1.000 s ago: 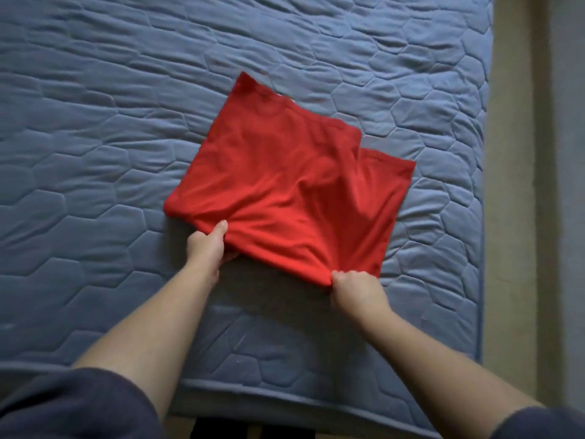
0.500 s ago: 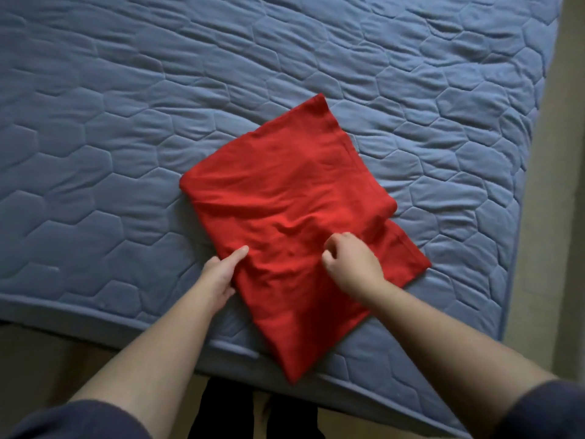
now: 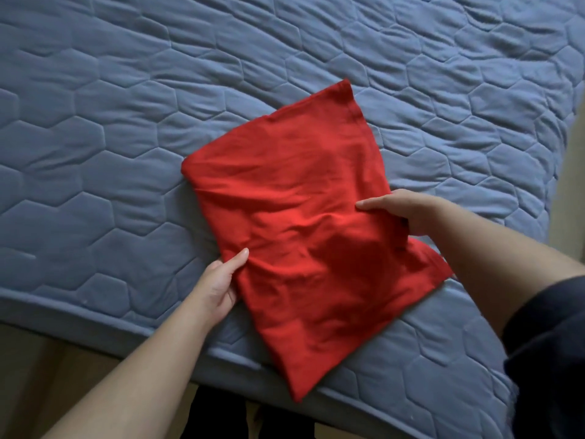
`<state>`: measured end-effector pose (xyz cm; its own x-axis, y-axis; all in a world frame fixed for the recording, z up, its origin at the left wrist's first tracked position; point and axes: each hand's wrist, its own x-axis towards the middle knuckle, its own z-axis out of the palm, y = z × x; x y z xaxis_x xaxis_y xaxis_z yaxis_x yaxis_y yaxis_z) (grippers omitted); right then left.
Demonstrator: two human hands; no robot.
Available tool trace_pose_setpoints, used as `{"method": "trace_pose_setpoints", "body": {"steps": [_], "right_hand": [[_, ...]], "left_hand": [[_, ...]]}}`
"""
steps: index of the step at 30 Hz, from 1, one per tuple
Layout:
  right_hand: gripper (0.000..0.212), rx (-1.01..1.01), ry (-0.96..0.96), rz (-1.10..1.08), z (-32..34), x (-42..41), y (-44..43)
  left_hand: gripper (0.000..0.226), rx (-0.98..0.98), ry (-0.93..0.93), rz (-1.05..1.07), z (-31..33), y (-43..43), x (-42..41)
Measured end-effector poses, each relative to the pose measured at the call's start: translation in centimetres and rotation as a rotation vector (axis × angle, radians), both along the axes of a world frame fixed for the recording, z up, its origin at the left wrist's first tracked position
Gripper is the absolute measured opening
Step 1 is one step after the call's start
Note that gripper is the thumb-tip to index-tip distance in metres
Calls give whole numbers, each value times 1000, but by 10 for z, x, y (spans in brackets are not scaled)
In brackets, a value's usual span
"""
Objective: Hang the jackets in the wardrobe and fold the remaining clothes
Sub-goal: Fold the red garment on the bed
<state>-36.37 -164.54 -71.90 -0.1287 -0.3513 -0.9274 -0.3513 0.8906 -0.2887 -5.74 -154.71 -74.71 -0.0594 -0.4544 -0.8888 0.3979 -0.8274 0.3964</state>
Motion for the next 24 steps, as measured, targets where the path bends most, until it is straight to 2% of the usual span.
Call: {"method": "trace_pose_setpoints", "body": {"steps": [5,8,12,15,19,21,24], "right_hand": [[8,-104,-240,-255,37,-3,-4],[14,-240,-315,-328,82,-7,-21],[34,-495,-302,-338,162,-11,-57],[31,-629,-353,-363,218,-19,-76],[18,-707,-194,-281,247,-31,-66],[20,-694,-125,-263,231,-33,-44],[26,-678,13,-272,174,-25,10]], "left_hand": [[18,-95,2,-85,41,-27,9],[20,-190,-8,-148,90,-71,17],[24,-388,-65,-235,172,-149,17],[22,-509,-158,-262,231,-200,5],[30,-533,-333,-244,261,-231,-7],[21,-527,-435,-271,247,-225,-8],[13,-453,-505,-389,192,-192,3]]}}
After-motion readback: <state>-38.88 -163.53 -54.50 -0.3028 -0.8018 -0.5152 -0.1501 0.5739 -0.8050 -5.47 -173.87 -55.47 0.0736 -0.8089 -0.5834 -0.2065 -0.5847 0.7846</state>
